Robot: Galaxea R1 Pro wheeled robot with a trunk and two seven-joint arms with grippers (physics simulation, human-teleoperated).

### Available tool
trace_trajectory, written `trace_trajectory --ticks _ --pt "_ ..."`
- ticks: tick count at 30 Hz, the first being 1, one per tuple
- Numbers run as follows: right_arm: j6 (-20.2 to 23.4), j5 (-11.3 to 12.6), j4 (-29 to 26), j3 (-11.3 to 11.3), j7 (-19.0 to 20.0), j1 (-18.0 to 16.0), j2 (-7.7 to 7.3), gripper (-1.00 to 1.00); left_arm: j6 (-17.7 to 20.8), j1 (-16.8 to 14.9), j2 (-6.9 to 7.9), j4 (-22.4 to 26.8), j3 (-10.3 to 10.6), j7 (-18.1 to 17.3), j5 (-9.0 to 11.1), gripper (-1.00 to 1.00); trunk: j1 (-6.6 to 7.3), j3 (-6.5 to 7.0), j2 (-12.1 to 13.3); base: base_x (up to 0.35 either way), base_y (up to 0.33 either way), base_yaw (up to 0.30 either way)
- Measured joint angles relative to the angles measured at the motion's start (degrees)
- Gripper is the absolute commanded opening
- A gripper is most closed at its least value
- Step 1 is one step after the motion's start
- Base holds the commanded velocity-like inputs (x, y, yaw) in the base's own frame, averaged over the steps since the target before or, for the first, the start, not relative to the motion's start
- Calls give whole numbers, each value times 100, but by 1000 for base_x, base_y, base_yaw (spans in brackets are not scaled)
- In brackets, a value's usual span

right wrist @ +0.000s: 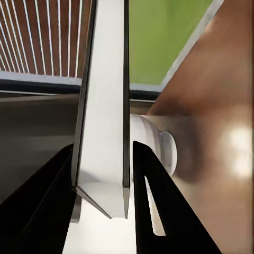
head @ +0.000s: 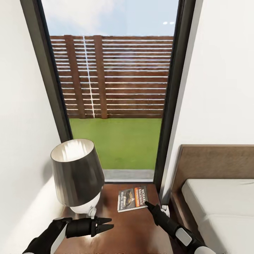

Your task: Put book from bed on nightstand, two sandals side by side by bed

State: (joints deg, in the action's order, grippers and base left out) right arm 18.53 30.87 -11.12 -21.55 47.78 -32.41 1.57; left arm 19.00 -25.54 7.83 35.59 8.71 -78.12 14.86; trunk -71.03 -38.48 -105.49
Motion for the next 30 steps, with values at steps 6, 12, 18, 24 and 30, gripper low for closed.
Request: trace_trajectory --ticks 6,12,18,24,30 --pt "0 0 0 0 -1 0 0 -100 0 0 0 0 5 0 0 100 -132 -108 -241 0 0 0" --pt "0 -1 -1 1 0 0 0 -100 0 0 0 0 5 2 0 100 -264 -215 -481 0 0 0" --pt "0 0 0 0 0 0 0 -100 0 0 0 0 7 8 0 100 -396 -323 -722 0 0 0" --pt "0 0 0 0 0 0 0 -100 0 0 0 0 7 9 0 100 -527 -431 -963 0 0 0" --pt "0 0 -3 0 0 0 0 -100 0 0 0 0 8 9 0 100 -659 -539 -1203 0 0 0"
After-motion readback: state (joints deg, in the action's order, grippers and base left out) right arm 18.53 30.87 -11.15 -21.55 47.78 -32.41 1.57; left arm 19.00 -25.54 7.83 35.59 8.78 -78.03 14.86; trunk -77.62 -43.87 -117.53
